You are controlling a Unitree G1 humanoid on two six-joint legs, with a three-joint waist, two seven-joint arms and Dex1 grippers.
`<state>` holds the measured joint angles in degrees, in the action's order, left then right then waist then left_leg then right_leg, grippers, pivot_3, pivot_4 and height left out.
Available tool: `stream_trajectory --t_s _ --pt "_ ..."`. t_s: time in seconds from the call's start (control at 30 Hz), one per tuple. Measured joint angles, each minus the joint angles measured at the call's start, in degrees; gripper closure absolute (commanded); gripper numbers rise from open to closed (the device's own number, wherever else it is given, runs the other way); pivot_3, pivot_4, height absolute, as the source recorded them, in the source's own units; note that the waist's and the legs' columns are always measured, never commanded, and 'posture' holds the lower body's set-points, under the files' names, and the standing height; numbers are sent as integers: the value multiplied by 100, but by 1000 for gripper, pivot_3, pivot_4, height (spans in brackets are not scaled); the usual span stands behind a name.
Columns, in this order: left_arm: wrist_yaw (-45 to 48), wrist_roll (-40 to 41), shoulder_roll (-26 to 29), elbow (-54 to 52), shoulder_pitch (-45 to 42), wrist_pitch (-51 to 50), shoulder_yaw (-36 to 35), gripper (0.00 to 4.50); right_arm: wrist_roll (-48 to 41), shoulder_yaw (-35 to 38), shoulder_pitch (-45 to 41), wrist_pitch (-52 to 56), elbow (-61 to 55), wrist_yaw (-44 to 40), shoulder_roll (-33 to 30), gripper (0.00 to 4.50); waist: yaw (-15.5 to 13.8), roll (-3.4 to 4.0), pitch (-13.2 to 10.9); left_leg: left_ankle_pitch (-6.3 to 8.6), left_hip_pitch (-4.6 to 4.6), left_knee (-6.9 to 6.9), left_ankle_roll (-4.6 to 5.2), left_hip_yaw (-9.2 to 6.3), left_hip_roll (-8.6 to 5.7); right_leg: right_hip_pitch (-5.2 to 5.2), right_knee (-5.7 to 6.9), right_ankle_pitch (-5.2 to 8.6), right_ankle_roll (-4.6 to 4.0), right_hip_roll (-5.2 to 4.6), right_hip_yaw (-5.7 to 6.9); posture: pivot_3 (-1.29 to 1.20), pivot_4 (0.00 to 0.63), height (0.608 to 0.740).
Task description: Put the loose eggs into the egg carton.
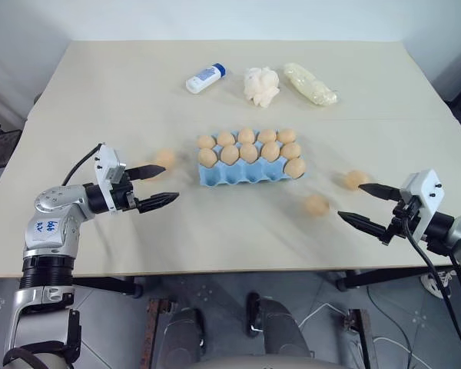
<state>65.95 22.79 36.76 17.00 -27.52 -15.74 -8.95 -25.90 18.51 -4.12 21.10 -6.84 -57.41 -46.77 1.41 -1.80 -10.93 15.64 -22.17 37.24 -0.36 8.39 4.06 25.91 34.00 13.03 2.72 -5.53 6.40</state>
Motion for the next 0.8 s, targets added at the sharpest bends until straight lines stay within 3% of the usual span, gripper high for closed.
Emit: stream_trajectory --t_s 0.5,0.8 --pt "-220 -8 -27 97 -156 51 -3 27 -245 342 559 390 -892 645 71 0 -21 0 0 1 -1 0 0 -2 -1 -1 0 -1 1 -1 0 0 150 740" --pt "832 397 -28 383 -194 270 -9 27 -745 775 1663 1320 -2385 1465 410 0 -88 0 0 3 1 2 0 -3 6 -1 -12 1 -1 5 -7 0 150 740"
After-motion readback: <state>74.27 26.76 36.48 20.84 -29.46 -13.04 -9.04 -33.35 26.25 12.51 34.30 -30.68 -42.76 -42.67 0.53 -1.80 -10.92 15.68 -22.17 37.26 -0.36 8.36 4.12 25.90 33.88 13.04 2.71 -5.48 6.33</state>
